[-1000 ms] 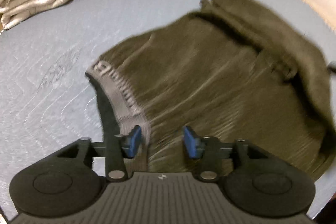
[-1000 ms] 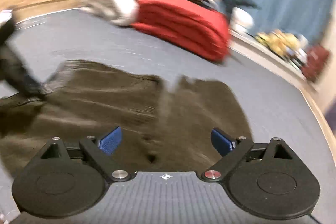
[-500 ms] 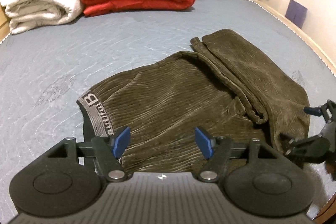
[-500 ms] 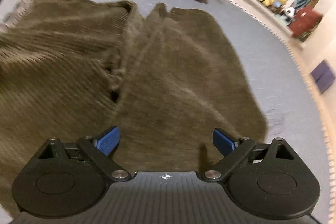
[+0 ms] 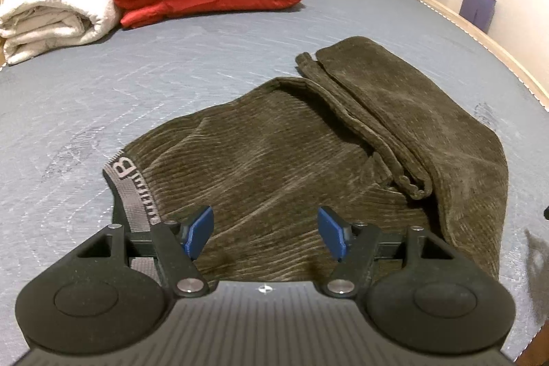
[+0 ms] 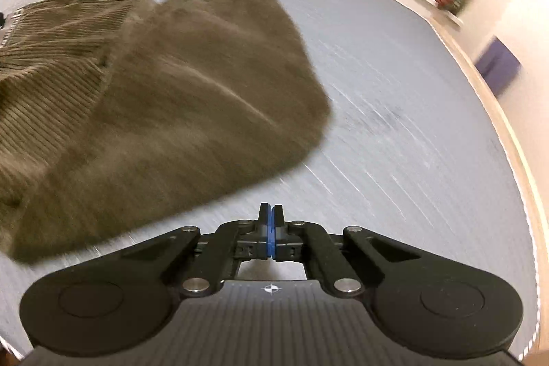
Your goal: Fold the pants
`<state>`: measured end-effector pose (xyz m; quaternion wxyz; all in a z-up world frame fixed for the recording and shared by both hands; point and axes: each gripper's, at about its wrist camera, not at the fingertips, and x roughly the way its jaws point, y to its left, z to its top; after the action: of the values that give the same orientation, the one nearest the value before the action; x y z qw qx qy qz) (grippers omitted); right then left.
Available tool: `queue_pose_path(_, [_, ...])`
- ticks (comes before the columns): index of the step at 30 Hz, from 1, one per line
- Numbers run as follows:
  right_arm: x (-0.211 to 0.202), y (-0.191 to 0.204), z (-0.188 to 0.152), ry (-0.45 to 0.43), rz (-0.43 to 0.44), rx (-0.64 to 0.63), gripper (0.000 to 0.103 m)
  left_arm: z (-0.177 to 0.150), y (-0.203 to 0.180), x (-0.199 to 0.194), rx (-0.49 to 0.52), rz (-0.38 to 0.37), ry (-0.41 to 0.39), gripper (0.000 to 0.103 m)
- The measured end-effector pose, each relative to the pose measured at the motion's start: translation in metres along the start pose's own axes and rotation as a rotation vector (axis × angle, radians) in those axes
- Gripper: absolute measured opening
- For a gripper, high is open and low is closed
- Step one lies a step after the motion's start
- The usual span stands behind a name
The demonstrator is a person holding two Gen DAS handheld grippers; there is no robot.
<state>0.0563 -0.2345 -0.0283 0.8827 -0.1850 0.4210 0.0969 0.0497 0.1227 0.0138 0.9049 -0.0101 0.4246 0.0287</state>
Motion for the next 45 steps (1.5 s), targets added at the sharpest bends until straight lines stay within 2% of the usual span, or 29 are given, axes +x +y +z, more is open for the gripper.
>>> queue_pose_path(3, [-0.007, -0.023, -0.012, -0.036, 0.019, 0.093, 0.001, 0.0, -0.008, -0.002, -0.008, -0.009, -0.007, 0.072])
queue_pose_path(6, [-0.015, -0.023, -0.005, -0.101, 0.039, 0.118, 0.006, -0.002, -0.016, -0.01, -0.025, -0.029, -0.019, 0.072])
queue_pose_path(8, [-0.019, -0.012, 0.008, -0.157, 0.066, 0.111, 0.019, -0.002, -0.019, -0.018, -0.054, -0.063, -0.024, 0.071])
queue_pose_path(10, [-0.022, 0.0, 0.021, -0.201, 0.093, 0.097, 0.05, 0.002, -0.016, -0.027, -0.106, -0.093, -0.019, 0.065])
queue_pose_path(11, [-0.022, 0.009, 0.027, -0.22, 0.104, 0.086, 0.054, 0.005, -0.013, -0.032, -0.138, -0.1, -0.024, 0.063])
queue_pose_path(16, [-0.012, 0.046, 0.05, -0.263, 0.154, 0.046, 0.058, 0.008, -0.004, -0.051, -0.197, -0.066, -0.109, 0.059])
queue_pose_path(17, [-0.008, 0.053, 0.051, -0.266, 0.153, 0.041, 0.06, 0.004, -0.005, -0.049, -0.202, -0.063, -0.108, 0.059])
queue_pose_path(20, [0.003, 0.07, 0.057, -0.246, 0.177, 0.003, 0.06, -0.004, -0.01, -0.033, -0.216, -0.066, -0.026, 0.06])
queue_pose_path(22, [0.01, 0.08, 0.065, -0.249, 0.187, -0.027, 0.063, -0.003, -0.018, -0.028, -0.184, -0.085, -0.031, 0.061])
queue_pose_path(25, [0.022, 0.097, 0.073, -0.238, 0.211, -0.06, 0.067, 0.003, -0.024, -0.023, -0.135, -0.03, -0.056, 0.062])
queue_pose_path(31, [0.045, 0.133, 0.093, -0.192, 0.243, -0.131, 0.072, 0.011, -0.014, -0.009, -0.177, -0.03, -0.027, 0.064])
queue_pose_path(34, [0.054, 0.149, 0.096, -0.165, 0.215, -0.181, 0.075, 0.013, -0.013, -0.005, -0.164, -0.024, -0.02, 0.067])
queue_pose_path(38, [0.066, 0.161, 0.098, -0.112, 0.133, -0.236, 0.071, 0.013, -0.009, -0.004, -0.156, -0.017, -0.014, 0.068])
queue_pose_path(39, [0.067, 0.159, 0.098, -0.099, 0.13, -0.229, 0.063, 0.013, -0.008, -0.005, -0.156, -0.016, -0.014, 0.069])
queue_pose_path(40, [0.068, 0.156, 0.098, -0.091, 0.126, -0.219, 0.049, 0.013, -0.007, -0.006, -0.158, -0.015, -0.015, 0.069])
queue_pose_path(41, [0.067, 0.151, 0.098, -0.082, 0.129, -0.203, 0.043, 0.013, -0.005, -0.007, -0.158, -0.015, -0.017, 0.069])
queue_pose_path(43, [0.064, 0.139, 0.096, -0.076, 0.154, -0.172, 0.013, 0.012, -0.003, -0.011, -0.157, -0.014, -0.024, 0.07])
queue_pose_path(45, [0.055, 0.125, 0.094, -0.087, 0.177, -0.137, 0.008, 0.01, 0.0, -0.013, -0.159, -0.011, -0.028, 0.07])
